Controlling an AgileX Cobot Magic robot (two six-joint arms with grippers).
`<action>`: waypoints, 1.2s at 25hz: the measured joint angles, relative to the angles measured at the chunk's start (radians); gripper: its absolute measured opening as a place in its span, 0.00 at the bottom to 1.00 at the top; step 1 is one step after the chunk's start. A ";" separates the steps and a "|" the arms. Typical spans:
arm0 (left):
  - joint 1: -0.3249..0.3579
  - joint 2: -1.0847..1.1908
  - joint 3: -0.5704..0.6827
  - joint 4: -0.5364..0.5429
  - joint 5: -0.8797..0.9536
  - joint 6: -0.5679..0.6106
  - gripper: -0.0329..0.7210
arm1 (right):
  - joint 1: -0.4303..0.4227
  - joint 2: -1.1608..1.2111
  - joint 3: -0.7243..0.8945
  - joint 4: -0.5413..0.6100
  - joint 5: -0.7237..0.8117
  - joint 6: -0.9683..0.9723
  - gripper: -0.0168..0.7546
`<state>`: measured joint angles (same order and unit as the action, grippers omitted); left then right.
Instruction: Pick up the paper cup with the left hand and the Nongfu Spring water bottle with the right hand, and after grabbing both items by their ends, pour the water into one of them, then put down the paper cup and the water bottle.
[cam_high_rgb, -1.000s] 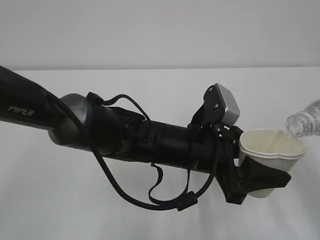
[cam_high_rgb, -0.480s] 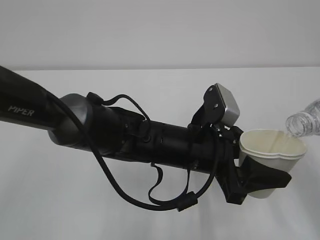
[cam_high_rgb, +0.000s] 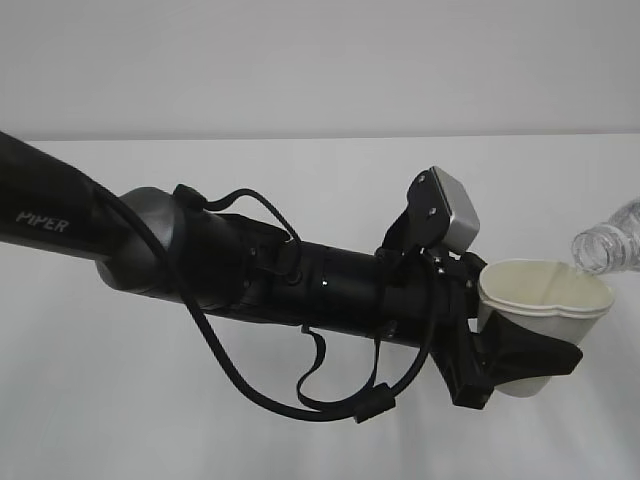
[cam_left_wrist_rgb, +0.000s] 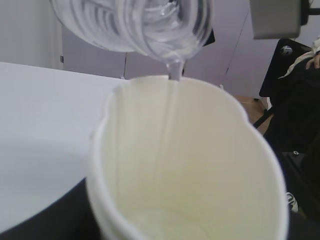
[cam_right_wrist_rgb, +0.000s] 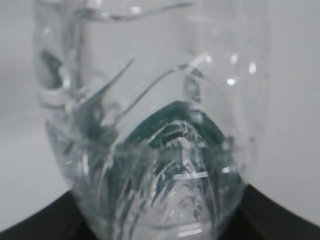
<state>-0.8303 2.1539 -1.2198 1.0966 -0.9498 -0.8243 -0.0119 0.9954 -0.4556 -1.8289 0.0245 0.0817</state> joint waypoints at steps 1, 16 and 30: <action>0.000 0.000 0.000 0.000 0.000 0.000 0.60 | 0.000 0.000 0.000 0.000 0.000 0.000 0.54; 0.000 0.000 0.000 0.000 0.000 0.000 0.60 | 0.000 0.000 0.000 0.000 0.000 -0.011 0.54; 0.000 0.000 0.000 0.002 -0.002 -0.002 0.60 | 0.000 0.000 0.000 0.000 0.000 -0.021 0.54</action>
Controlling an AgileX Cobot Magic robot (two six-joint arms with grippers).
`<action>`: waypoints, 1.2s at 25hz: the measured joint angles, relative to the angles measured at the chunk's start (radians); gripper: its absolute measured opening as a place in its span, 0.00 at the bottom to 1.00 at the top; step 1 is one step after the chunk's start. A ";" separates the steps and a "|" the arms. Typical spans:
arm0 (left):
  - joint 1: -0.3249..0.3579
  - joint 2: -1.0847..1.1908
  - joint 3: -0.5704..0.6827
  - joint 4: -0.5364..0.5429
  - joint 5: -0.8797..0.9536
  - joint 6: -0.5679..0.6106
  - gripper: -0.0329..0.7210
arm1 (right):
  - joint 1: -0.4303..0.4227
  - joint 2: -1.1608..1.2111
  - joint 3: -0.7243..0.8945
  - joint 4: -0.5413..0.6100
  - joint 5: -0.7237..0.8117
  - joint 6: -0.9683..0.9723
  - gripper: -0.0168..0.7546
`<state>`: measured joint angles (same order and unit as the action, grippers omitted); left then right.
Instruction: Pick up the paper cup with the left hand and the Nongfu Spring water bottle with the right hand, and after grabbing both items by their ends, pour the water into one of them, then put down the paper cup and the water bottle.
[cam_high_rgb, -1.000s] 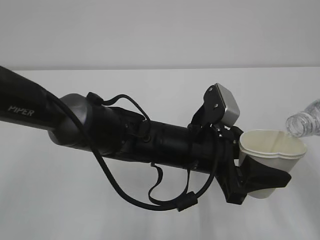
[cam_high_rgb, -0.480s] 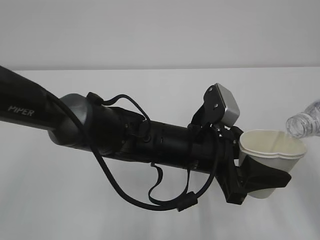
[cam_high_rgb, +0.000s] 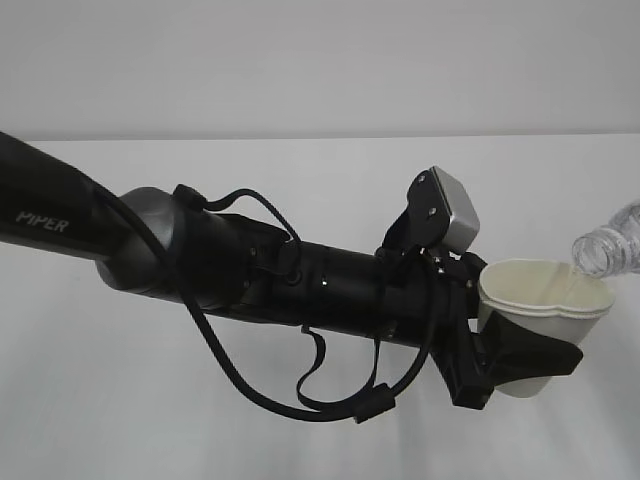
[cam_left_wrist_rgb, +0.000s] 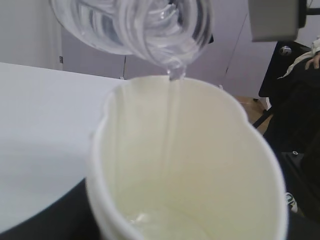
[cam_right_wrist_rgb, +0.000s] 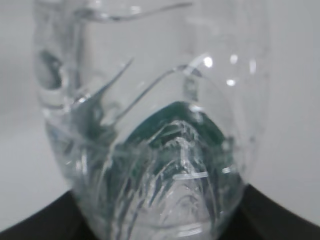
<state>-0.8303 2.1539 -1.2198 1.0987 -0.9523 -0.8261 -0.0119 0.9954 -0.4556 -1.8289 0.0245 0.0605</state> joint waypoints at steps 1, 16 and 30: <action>0.000 0.000 0.000 0.000 0.000 0.000 0.60 | 0.000 0.000 0.000 0.000 0.000 0.000 0.54; 0.000 0.000 0.000 0.002 0.000 0.000 0.60 | 0.000 0.000 0.000 0.000 0.000 -0.014 0.54; 0.000 0.000 0.000 0.002 0.000 0.000 0.60 | 0.000 0.000 0.000 0.000 0.000 -0.018 0.54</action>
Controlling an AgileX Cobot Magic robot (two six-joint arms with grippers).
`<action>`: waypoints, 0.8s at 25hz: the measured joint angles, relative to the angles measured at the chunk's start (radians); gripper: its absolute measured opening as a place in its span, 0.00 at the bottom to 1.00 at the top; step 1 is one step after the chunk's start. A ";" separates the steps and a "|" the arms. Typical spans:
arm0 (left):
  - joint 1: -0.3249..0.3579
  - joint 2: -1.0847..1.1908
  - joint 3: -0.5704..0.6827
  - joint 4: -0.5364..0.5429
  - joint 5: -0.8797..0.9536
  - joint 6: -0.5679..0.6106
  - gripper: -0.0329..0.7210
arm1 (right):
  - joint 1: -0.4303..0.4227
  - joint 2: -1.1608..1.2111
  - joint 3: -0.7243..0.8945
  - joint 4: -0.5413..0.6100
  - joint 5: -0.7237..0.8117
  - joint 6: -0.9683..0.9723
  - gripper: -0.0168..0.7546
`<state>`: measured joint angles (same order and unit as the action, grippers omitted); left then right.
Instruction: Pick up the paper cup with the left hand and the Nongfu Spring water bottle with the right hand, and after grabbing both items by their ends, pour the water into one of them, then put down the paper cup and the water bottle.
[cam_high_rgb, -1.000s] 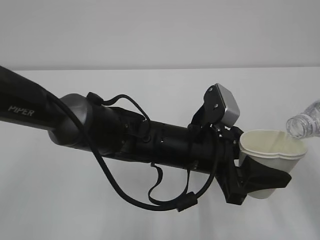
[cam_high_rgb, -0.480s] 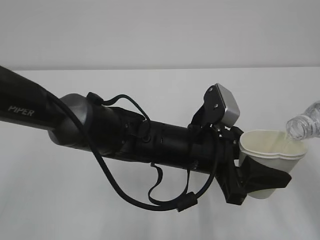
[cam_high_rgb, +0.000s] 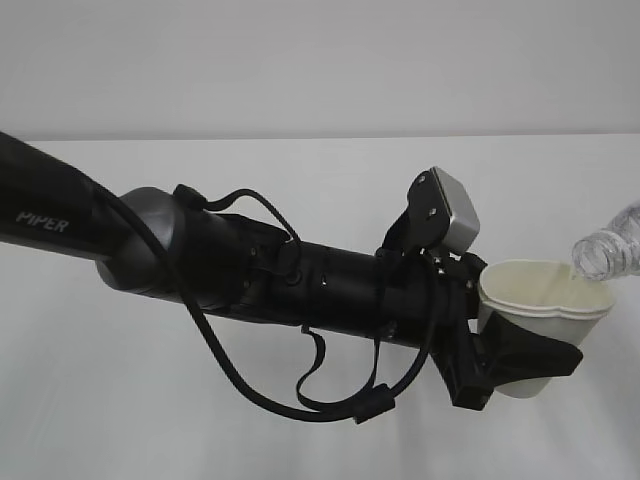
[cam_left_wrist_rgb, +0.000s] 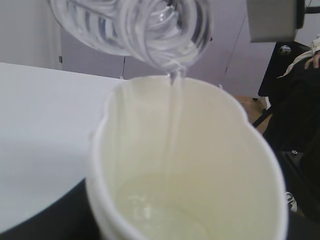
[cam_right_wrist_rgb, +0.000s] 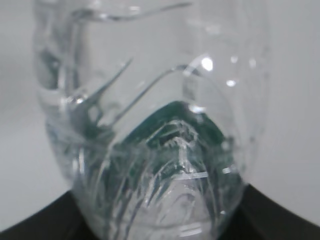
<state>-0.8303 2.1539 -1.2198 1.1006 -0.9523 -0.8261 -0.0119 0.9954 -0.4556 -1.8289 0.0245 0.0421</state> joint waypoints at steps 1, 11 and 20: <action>0.000 0.000 0.000 0.000 0.000 0.000 0.60 | 0.000 0.000 0.000 0.000 0.000 0.000 0.54; 0.000 0.000 0.000 0.000 0.000 0.000 0.60 | 0.000 0.000 0.000 0.000 0.000 -0.004 0.54; 0.000 0.000 0.000 0.002 0.000 0.000 0.60 | 0.000 0.000 0.000 0.000 0.000 -0.008 0.54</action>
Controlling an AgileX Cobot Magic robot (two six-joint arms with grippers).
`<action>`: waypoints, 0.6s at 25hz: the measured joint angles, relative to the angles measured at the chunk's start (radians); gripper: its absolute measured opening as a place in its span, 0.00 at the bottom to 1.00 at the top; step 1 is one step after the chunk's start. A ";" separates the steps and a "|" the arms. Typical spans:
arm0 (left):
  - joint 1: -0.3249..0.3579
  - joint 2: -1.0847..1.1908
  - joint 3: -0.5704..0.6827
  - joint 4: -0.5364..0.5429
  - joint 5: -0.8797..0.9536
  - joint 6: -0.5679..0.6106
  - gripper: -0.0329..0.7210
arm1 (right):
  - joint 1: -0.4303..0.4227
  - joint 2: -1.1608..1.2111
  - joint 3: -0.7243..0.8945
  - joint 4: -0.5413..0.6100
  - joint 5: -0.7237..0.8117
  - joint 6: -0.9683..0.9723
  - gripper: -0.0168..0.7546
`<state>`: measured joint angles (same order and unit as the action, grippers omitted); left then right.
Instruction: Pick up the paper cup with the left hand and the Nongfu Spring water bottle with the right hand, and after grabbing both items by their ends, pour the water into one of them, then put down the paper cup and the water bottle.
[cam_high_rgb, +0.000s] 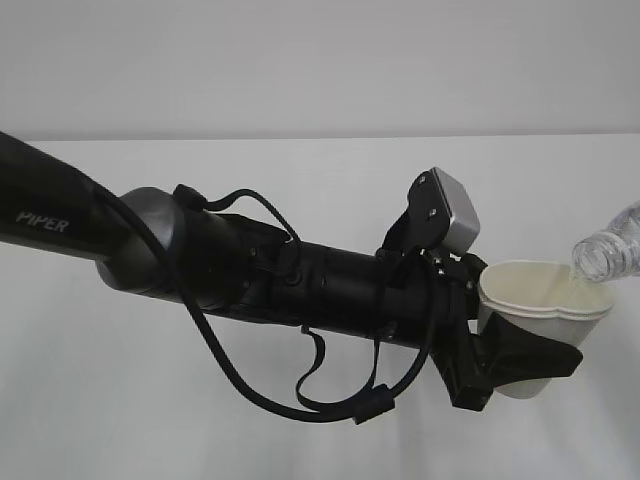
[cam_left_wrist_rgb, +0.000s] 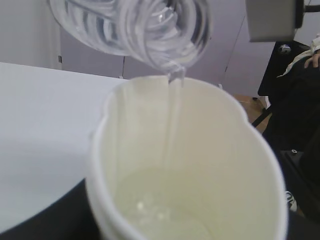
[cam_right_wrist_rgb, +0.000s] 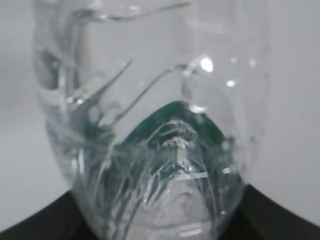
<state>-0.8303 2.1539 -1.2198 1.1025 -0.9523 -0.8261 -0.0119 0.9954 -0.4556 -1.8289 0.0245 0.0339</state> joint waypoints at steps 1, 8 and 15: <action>0.000 0.000 0.000 0.000 0.000 0.000 0.60 | 0.000 0.000 0.000 0.000 0.000 0.000 0.54; 0.000 0.000 0.000 0.000 0.000 0.000 0.60 | 0.000 0.000 0.000 0.000 0.000 -0.001 0.54; 0.000 0.000 0.000 0.000 0.000 0.000 0.60 | 0.000 0.000 0.000 0.000 0.000 -0.013 0.54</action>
<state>-0.8303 2.1539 -1.2198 1.1025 -0.9523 -0.8261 -0.0119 0.9954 -0.4556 -1.8289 0.0245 0.0209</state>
